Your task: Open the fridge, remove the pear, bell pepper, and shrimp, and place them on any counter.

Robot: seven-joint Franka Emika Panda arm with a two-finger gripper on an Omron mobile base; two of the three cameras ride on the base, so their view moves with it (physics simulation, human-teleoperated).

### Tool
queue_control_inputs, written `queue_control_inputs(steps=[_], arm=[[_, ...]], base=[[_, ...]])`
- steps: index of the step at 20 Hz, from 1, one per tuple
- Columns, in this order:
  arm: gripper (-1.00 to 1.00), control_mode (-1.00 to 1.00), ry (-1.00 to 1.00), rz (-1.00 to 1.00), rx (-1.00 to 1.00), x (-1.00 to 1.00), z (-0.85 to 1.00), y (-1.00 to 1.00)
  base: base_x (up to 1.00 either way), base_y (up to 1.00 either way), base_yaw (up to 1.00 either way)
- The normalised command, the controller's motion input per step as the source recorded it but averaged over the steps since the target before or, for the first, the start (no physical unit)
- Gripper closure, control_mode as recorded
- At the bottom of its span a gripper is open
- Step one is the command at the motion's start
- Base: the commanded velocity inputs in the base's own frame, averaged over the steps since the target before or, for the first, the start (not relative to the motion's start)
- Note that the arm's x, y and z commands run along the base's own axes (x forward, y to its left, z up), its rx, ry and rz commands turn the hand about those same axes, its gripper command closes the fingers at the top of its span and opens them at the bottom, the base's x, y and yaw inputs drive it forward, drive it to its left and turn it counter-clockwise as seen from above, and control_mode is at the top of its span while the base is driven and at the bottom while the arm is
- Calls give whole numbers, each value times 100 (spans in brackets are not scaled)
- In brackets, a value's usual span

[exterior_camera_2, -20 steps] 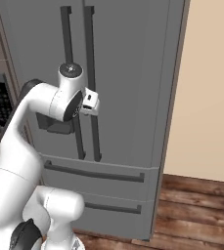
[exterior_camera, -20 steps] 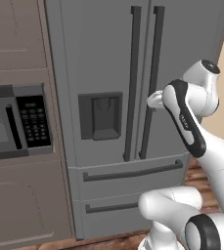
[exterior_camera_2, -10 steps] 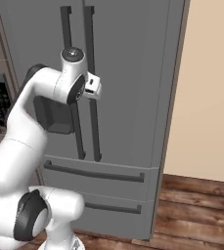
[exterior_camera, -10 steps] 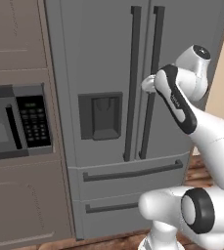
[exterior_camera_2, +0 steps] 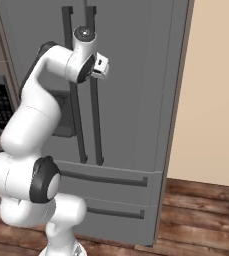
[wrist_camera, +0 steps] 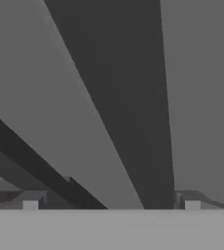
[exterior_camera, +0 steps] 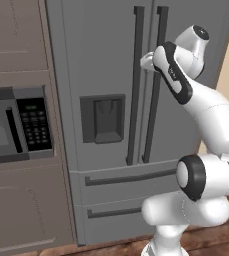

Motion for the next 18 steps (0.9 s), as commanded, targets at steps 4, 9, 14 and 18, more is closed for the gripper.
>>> queue_control_inputs(steps=[4,9,14,18], arm=[[-100,-100,-13,0,0,20,25,-2],[-100,-100,-22,0,0,16,2,-7],[-100,-100,-30,-2,2,17,-4,0],[-100,-100,-18,-7,2,43,-19,0]], base=[[0,0,0],[0,0,0],[0,0,0],[0,0,0]])
